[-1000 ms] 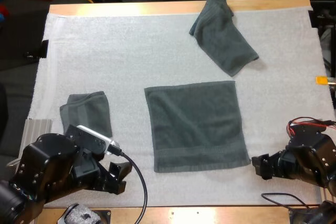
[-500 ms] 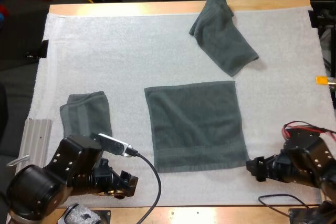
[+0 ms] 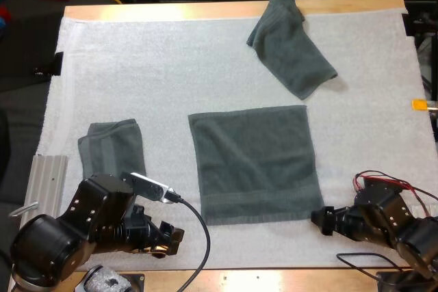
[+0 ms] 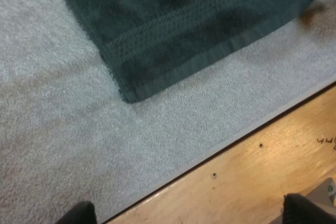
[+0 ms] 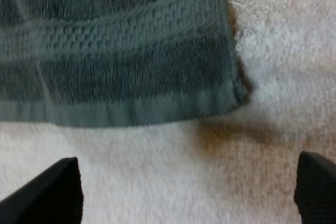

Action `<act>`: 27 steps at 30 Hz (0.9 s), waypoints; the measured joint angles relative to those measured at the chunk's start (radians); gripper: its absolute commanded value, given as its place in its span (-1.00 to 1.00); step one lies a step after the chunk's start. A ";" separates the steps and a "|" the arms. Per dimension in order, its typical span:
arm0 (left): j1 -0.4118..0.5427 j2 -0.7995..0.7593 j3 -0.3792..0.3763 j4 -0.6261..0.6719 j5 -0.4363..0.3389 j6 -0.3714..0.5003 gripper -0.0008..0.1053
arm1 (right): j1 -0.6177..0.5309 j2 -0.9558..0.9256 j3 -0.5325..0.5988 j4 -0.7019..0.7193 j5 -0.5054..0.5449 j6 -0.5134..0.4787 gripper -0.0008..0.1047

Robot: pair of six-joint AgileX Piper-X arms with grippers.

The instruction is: Pick towel from pile, fold and stack

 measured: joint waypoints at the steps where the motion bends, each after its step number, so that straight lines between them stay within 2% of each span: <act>1: 0.000 0.000 0.000 0.000 0.000 0.000 0.30 | 0.000 0.000 0.008 -0.021 0.004 0.009 0.51; 21: 0.000 0.000 0.000 0.000 0.014 0.000 0.30 | 0.000 0.324 0.020 -0.283 0.052 0.105 0.51; 27: 0.000 0.000 0.000 0.000 0.014 0.000 0.30 | -0.009 0.405 0.020 -0.360 0.018 0.151 0.51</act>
